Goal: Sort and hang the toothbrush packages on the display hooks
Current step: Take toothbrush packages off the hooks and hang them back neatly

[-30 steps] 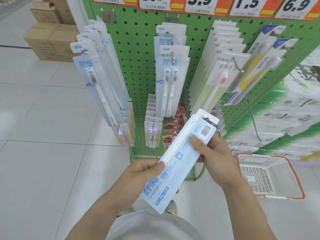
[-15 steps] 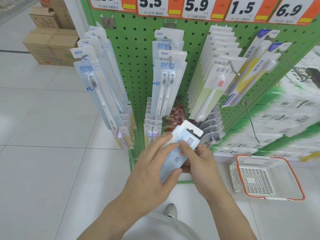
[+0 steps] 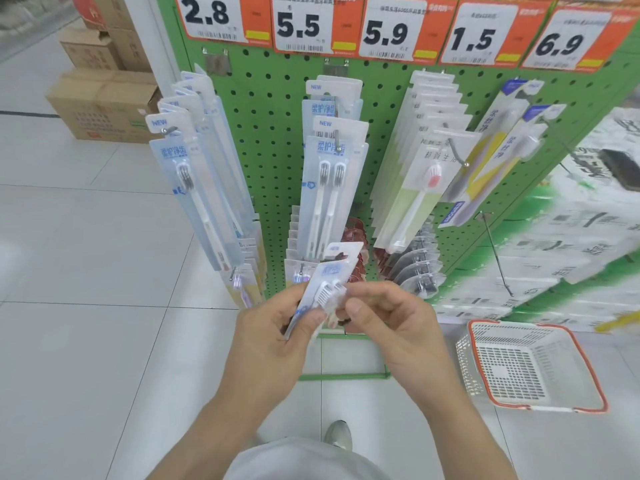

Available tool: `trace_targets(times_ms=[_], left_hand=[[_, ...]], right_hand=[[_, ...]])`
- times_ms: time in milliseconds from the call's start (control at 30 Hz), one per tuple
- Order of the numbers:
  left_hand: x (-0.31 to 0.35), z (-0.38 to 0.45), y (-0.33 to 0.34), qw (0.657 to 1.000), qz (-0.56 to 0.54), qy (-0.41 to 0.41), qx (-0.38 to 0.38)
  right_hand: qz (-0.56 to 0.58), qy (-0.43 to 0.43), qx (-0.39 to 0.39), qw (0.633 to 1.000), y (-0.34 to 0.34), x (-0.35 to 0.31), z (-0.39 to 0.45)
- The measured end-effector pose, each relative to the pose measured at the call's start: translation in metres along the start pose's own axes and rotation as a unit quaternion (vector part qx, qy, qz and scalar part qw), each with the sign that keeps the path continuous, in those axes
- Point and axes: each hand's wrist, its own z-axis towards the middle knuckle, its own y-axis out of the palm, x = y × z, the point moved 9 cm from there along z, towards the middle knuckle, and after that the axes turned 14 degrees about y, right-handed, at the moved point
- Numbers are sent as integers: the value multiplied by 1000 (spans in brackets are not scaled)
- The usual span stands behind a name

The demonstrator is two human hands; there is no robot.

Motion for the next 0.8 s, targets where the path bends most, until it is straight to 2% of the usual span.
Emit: trace_targets(times_ms=[67,167,333,533,800], left_hand=[[-4,1,0,998,-52,-38,6],[-10,4,4,992,-109,-69,-7],[-16,10,9,989,-118,-85,-35],[4,32,3,991,-128,-34,-14],[33,71,-9,993,-117,23,27]], right_hand=[[-10,-25,20,999,-2,-4,1],[16,-32,-18,999,5,-5,3],[41,-27,-57,997,12,-16,9],[6,-100,-28,995,20,-54,13],[32,-185,27,982,29,-100,20]])
